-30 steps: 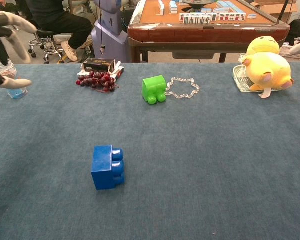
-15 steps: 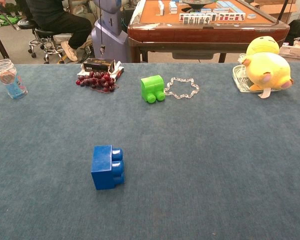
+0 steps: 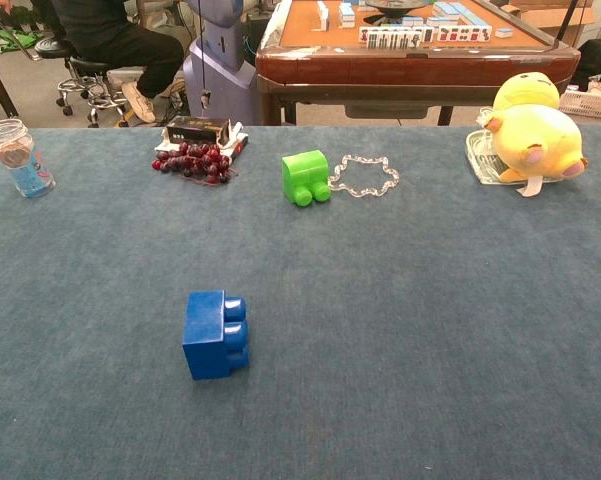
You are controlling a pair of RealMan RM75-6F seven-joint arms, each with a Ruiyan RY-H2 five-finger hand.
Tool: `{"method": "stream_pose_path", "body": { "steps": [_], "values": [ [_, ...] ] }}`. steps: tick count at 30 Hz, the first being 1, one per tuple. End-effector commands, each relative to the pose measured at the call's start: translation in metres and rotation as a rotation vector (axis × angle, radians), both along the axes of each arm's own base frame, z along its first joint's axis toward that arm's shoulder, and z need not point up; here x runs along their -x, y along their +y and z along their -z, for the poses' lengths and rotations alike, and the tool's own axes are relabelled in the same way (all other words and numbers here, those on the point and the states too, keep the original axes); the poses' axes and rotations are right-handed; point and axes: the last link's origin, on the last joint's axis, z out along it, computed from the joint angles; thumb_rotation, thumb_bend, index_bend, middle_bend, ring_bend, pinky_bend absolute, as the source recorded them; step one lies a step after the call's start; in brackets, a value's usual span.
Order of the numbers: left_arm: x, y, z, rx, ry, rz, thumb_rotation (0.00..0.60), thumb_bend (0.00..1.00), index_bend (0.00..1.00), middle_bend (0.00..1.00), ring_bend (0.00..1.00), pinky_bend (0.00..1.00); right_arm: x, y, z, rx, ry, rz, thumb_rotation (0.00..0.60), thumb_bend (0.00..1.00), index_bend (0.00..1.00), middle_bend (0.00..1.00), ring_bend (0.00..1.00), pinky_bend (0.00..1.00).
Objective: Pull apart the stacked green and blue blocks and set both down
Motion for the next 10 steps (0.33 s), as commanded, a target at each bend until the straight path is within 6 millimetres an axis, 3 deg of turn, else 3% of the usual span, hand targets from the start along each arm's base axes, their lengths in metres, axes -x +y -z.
{"method": "stream_pose_path", "body": {
  "steps": [1, 10],
  "values": [
    [-0.0018, 0.001, -0.0008, -0.005, 0.027, 0.013, 0.6, 0.18, 0.28, 0.35, 0.3, 0.46, 0.0005, 0.0011, -0.0001, 0.004, -0.007, 0.0, 0.6, 0.22, 0.2, 0.04, 0.0, 0.11],
    [-0.0024, 0.0038, -0.007, -0.028, 0.027, 0.011, 0.6, 0.18, 0.28, 0.35, 0.3, 0.47, -0.0015, 0.0014, -0.0017, 0.002, -0.009, 0.01, 0.6, 0.22, 0.2, 0.04, 0.0, 0.11]
  ]
}}
